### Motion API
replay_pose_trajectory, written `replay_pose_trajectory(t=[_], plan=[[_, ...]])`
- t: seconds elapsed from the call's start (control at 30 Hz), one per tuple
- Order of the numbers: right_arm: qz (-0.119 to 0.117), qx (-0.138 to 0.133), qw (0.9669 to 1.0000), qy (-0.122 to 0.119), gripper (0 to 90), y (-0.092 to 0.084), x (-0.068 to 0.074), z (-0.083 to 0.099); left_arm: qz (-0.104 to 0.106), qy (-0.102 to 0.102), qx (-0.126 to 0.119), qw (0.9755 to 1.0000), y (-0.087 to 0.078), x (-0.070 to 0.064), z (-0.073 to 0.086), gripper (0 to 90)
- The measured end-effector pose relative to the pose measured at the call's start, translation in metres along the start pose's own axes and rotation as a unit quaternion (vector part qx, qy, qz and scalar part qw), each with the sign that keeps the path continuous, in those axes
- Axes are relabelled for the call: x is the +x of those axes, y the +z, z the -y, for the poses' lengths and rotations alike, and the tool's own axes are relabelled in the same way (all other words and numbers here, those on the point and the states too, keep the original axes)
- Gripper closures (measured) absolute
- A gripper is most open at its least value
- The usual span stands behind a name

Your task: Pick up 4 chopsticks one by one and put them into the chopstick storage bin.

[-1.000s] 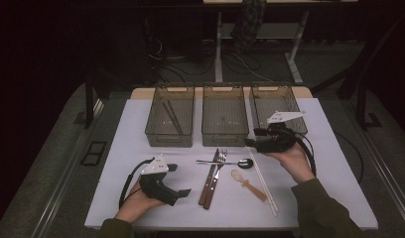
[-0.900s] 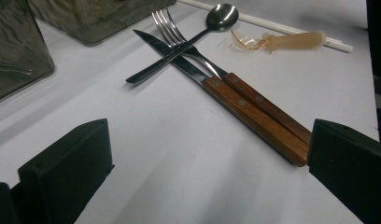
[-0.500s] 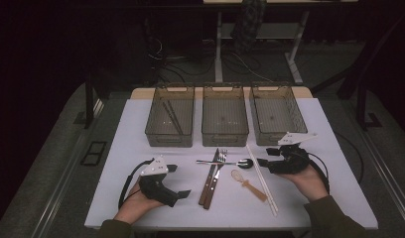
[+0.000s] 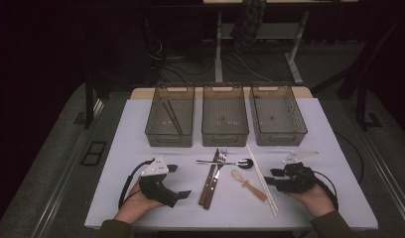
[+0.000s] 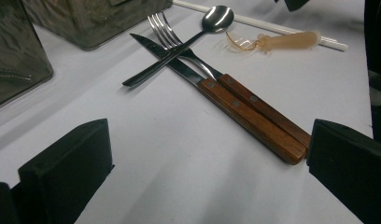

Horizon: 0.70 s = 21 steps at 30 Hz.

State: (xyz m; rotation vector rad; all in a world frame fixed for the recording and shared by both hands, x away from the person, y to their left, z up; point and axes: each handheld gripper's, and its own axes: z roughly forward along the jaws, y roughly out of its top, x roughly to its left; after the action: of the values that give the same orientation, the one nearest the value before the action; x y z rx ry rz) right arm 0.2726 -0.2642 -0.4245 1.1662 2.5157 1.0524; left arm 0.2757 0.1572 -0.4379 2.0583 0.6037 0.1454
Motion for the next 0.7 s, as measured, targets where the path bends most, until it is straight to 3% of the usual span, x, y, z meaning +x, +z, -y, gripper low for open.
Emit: replay_pose_trajectory(t=[0.2, 0.7], plan=[[-0.005, 0.017, 0.9998, -0.005, 61.7, 0.009, 0.005, 0.001, 0.001, 0.002, 0.002, 1.0, 0.001, -0.001, 0.0, 0.0], [0.014, 0.05, 0.9985, -0.019, 66.4, 0.024, 0.013, 0.0, 0.002, 0.003, 0.001, 1.0, 0.001, -0.001, -0.001, 0.0]])
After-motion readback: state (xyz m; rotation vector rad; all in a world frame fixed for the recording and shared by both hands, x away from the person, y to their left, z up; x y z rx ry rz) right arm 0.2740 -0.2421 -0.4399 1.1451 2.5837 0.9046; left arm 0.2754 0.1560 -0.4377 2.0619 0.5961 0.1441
